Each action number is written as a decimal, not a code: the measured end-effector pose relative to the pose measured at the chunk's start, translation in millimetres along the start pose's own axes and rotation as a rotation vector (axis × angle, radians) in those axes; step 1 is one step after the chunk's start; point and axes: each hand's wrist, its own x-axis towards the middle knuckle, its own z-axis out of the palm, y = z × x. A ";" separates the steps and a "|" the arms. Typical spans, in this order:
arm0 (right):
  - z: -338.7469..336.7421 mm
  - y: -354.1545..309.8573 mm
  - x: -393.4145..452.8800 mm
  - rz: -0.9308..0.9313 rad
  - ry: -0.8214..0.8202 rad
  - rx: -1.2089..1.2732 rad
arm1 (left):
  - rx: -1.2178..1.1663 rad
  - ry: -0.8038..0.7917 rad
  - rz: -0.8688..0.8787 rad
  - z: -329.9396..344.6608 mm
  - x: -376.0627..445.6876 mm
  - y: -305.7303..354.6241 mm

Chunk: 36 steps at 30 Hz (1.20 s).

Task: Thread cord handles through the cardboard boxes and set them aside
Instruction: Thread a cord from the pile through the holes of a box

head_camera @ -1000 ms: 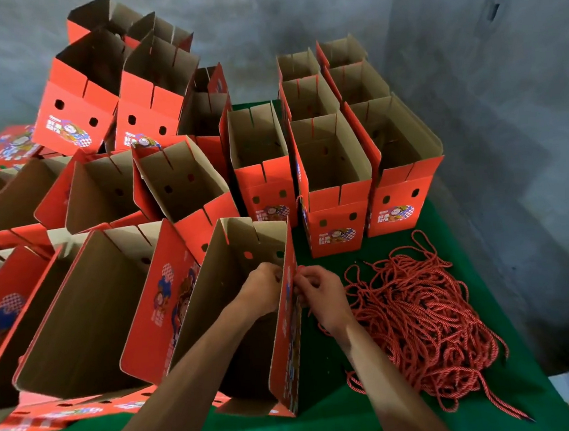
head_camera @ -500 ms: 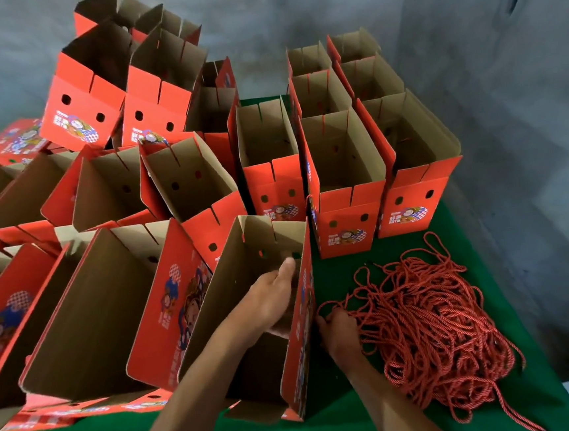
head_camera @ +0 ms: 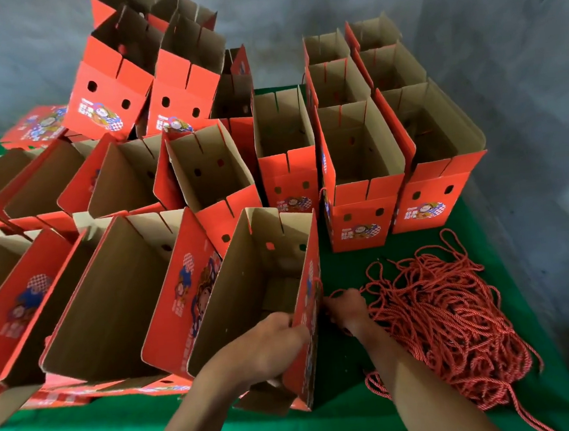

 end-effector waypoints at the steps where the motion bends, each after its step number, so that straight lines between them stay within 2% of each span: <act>1: -1.8 2.0 0.1 0.017 0.014 0.137 | -0.022 0.027 0.000 0.2 1.6 -1.0; 5: -19.3 4.1 -10.4 -0.024 -0.038 0.661 | -0.073 0.103 0.071 6.0 12.3 0.9; 9: -40.4 8.5 -36.2 -0.175 -0.145 0.865 | -0.127 0.110 0.091 16.4 24.8 7.8; 17: -47.0 23.2 -101.5 -0.290 -0.259 0.846 | -0.237 0.172 0.124 21.1 40.2 1.2; 27: -28.6 13.1 -117.8 -0.356 -0.151 0.719 | -0.389 0.177 0.131 7.8 33.6 -6.0; 36: -30.0 9.0 -124.3 -0.423 -0.178 0.646 | -0.377 0.197 0.129 9.8 25.0 -1.8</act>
